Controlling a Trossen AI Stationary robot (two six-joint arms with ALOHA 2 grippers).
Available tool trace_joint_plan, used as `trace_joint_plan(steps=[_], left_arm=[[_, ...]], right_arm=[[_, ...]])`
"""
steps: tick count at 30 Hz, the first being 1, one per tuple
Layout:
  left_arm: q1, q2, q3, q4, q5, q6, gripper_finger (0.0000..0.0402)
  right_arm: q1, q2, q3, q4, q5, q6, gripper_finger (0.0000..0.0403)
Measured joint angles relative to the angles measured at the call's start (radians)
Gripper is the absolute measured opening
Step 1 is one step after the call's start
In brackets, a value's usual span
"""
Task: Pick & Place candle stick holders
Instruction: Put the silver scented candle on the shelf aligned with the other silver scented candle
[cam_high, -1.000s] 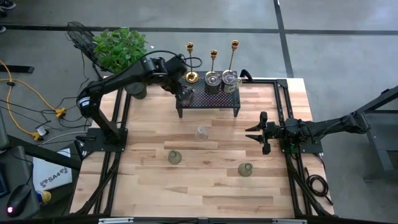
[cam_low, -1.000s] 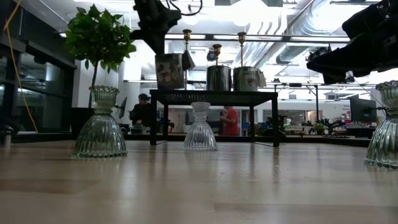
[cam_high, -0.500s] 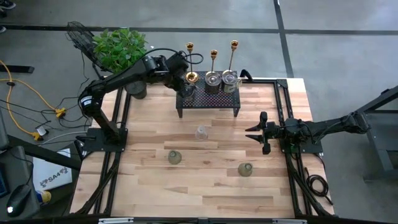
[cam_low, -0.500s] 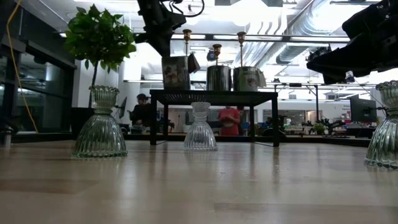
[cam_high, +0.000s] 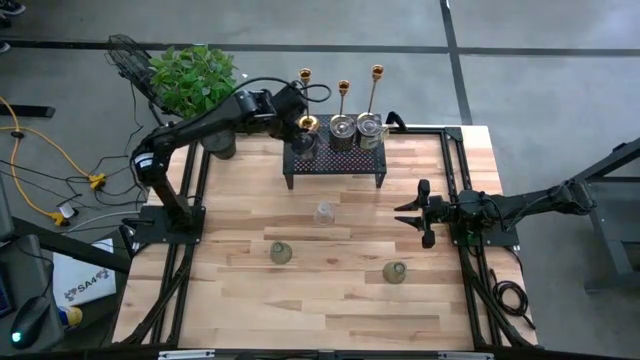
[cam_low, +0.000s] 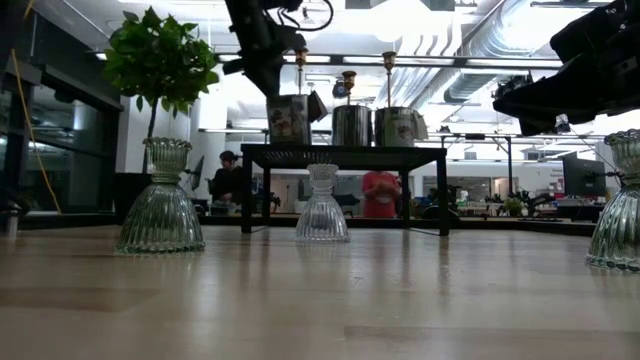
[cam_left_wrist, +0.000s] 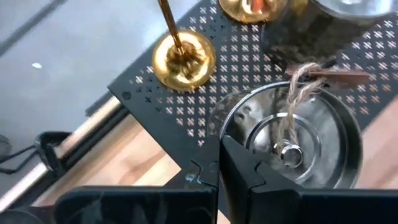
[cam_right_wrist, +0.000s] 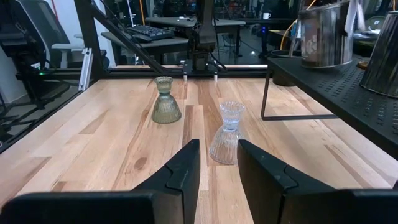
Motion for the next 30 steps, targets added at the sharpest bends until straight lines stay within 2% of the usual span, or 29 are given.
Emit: trace_joint_plan(steps=[30], left_arm=[[0.0, 0.047, 0.0, 0.094, -0.124, 0.055, 0.0]], right_arm=[[0.0, 0.0, 0.0, -0.004, 0.0, 0.0, 0.0099]])
